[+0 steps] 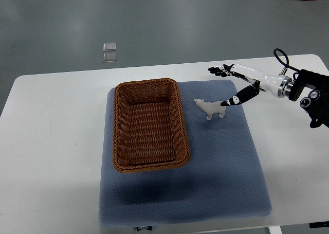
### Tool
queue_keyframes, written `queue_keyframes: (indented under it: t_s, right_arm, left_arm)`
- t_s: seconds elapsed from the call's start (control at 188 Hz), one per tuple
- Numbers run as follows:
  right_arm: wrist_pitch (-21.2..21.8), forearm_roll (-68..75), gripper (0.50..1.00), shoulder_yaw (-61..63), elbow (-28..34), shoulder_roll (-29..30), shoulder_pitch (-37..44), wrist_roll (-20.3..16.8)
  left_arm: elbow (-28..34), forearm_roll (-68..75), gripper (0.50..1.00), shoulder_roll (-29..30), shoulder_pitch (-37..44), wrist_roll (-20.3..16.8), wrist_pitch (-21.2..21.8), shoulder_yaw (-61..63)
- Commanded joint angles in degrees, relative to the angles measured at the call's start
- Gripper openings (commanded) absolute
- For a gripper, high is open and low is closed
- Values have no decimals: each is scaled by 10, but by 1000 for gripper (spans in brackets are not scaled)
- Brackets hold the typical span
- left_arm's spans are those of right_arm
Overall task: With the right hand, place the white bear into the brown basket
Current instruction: 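Reach the right hand forward over the white polar bear figurine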
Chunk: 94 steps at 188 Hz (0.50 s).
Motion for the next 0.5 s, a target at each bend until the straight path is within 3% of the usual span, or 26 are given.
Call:
queue_keyframes:
  t_s: [0.0,0.128,0.495]
  right_arm:
    - [-4,-29,897,-7,1,0,-1,-4]
    - [-6,-45,874,-21,2,0,0,-6]
    - [-23,-93,868,-45,3,2,-1,-29]
  left_arm:
    - [0,0,1000,0,0,0,0,0]
    - [0,0,1000,0,0,0,0,-1]
    - [0,0,1000,0,0,0,0,0]
